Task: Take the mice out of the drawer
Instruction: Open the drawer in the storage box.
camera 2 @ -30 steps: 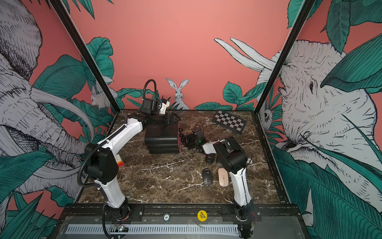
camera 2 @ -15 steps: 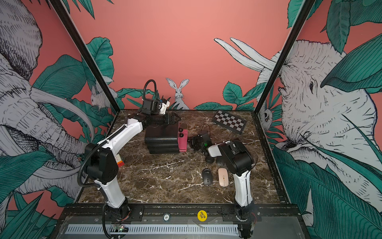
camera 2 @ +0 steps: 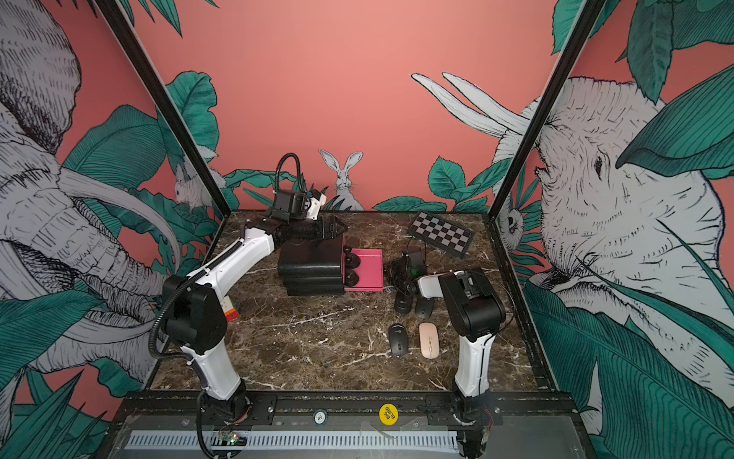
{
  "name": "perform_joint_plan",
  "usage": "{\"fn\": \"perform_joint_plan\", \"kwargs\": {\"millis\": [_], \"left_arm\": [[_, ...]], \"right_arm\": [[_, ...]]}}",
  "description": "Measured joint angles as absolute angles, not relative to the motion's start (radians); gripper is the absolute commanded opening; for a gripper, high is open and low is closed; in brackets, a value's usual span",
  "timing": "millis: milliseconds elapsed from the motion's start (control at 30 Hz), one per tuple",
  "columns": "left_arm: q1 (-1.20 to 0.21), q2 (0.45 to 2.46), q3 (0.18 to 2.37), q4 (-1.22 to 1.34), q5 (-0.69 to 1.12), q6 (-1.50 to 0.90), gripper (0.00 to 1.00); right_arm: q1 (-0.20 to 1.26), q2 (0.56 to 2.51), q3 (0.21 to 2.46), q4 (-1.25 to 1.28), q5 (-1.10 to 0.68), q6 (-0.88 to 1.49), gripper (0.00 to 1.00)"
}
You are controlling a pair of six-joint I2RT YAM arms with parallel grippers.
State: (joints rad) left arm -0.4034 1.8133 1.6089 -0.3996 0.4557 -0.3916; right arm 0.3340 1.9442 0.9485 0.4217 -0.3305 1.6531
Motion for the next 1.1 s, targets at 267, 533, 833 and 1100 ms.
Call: {"fn": "perform_joint_plan", "kwargs": {"millis": [267,533,833,1100], "left_arm": [[-0.403,1.812,1.605,-0.394,0.456,-0.392,0.94],[-0.403,1.812,1.605,-0.393,0.456,-0.392,0.94],[-0.403,1.812,1.605,-0.393,0.456,-0.392,0.94],[-0.403,1.812,1.605,-0.393,0.456,-0.385,0.94]], "right_arm": [[0.3,1.963,1.028,0.312,-0.337,1.568,0.29],[0.293,1.966,1.051,0.282,-0.329,1.533,0.5],[0.274,1.93,1.14,0.064,-0.309,1.306,0.64],[0.279,1.817,1.327,-0.251,-0.339,0.764,0.69]]}}
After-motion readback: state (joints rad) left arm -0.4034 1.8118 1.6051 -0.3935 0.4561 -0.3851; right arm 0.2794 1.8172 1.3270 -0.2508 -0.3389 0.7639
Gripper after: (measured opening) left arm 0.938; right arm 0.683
